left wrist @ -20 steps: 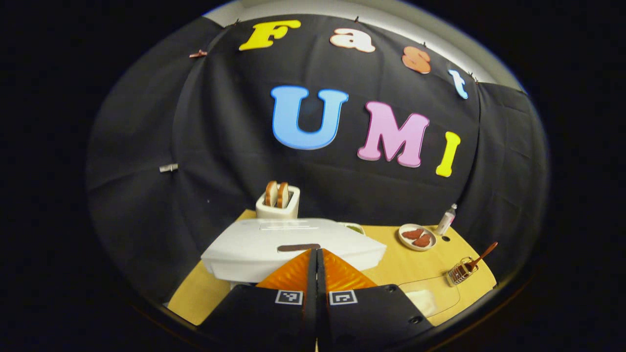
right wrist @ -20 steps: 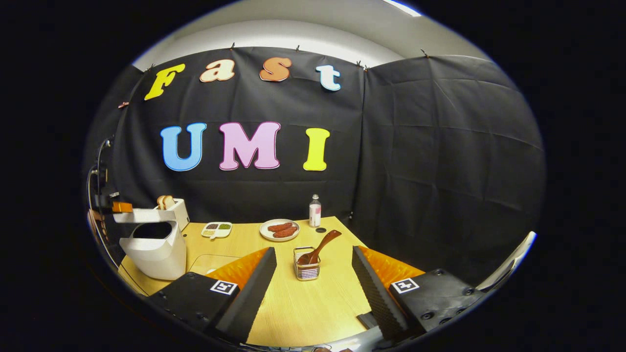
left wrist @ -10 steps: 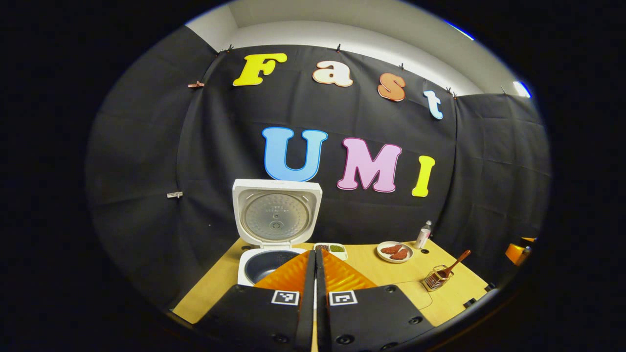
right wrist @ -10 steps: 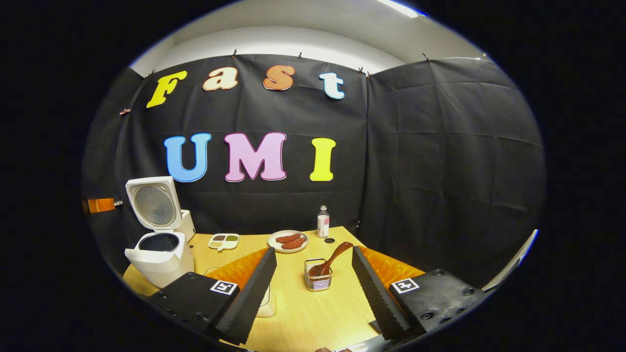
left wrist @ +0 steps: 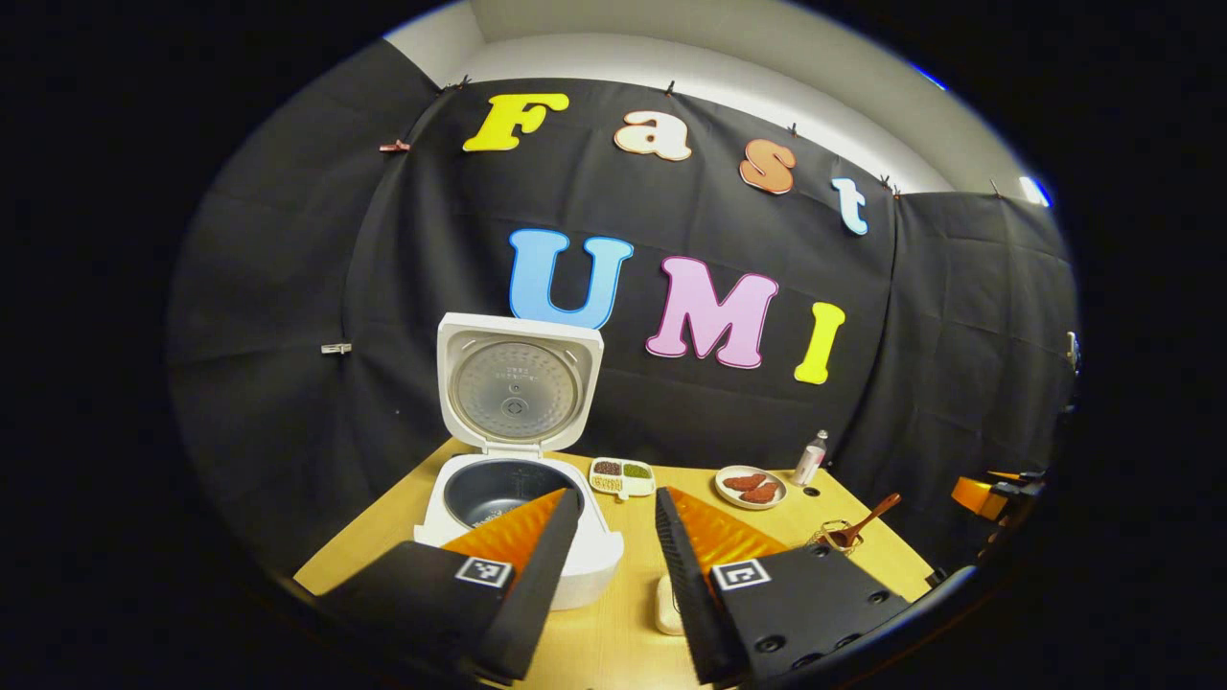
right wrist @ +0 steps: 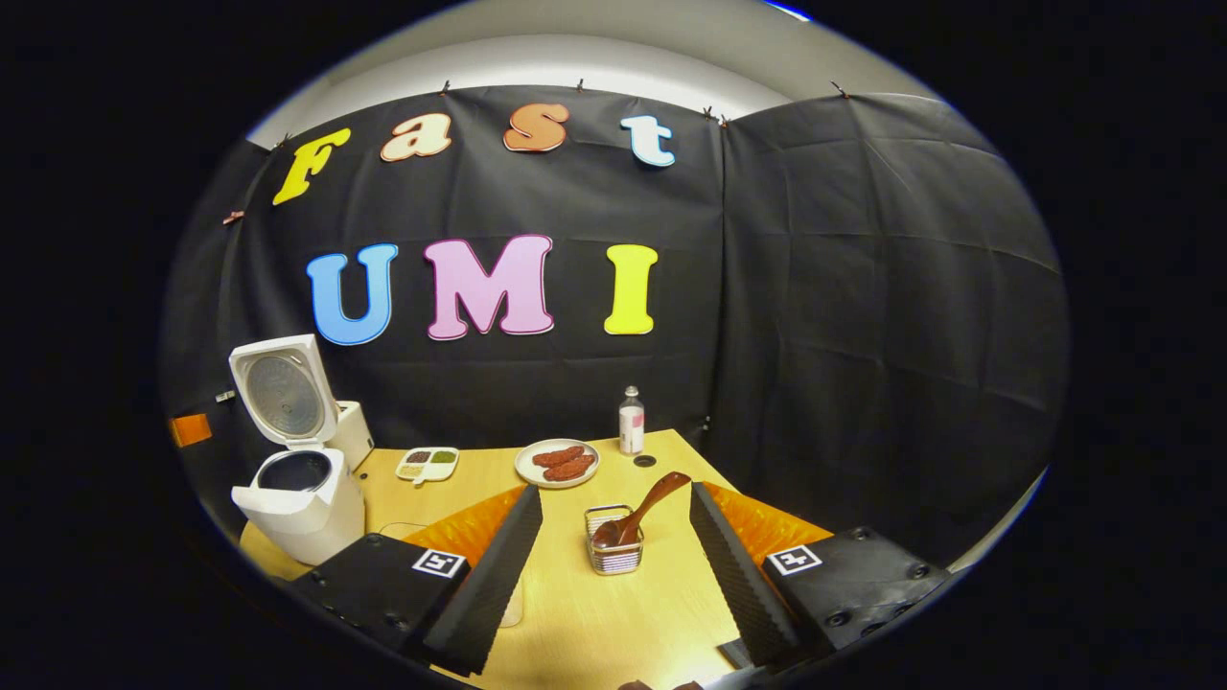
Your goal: Close the left gripper, press the button to open the rice cooker; take a wooden spoon from the chopstick holder with the right hand, scoop a spoonful of rice and pour it into the rice cooker, then put the wooden spoon back into the chopstick holder.
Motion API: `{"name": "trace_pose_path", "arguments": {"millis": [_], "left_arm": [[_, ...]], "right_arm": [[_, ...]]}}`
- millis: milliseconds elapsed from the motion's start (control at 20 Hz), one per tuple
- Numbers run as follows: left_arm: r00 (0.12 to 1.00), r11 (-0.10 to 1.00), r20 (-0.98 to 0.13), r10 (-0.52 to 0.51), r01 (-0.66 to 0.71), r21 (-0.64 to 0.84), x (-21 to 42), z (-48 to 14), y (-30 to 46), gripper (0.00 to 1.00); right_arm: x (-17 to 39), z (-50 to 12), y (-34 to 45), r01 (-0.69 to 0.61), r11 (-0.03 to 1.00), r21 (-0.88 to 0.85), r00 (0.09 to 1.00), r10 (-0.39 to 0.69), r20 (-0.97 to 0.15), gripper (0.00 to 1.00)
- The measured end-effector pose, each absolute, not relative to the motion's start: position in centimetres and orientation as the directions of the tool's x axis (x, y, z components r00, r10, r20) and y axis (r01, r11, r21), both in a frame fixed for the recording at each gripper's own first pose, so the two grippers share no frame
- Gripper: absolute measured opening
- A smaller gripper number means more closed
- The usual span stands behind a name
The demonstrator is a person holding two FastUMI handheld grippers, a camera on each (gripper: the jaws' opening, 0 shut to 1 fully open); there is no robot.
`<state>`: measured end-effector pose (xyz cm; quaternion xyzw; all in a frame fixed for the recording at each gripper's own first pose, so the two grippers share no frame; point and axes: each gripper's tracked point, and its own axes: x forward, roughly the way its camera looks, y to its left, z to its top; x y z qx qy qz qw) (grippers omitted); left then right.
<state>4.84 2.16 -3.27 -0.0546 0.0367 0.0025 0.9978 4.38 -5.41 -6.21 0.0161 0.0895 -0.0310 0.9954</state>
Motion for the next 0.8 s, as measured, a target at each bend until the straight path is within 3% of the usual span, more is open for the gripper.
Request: {"name": "trace_pose_path", "arguments": {"millis": [100, 150, 400, 800], "left_arm": [[0.996, 0.993, -0.079, 0.036, -0.044, -0.105, 5.4, -3.3, 1.7, 0.95], [0.995, 0.993, -0.074, 0.060, -0.067, -0.102, 5.4, -3.1, 1.7, 0.98], [0.984, 0.986, -0.063, 0.167, -0.166, 0.026, 5.3, -3.0, 0.7, 0.95], [0.968, 0.980, -0.152, 0.200, -0.194, 0.054, 5.1, -6.7, -4.7, 0.95]], "right_arm": [[6.5, -7.4, -6.4, 0.050, 0.998, 0.042, 0.977, -0.040, -0.208, 0.98], [7.5, -8.3, -6.9, 0.041, 0.998, 0.056, 0.973, -0.027, -0.231, 0.98], [12.4, -12.8, -8.5, 0.022, 0.986, 0.166, 0.938, 0.037, -0.345, 0.98], [18.9, -21.8, -10.0, 0.040, 0.968, 0.247, 0.852, 0.096, -0.514, 0.99]]}}
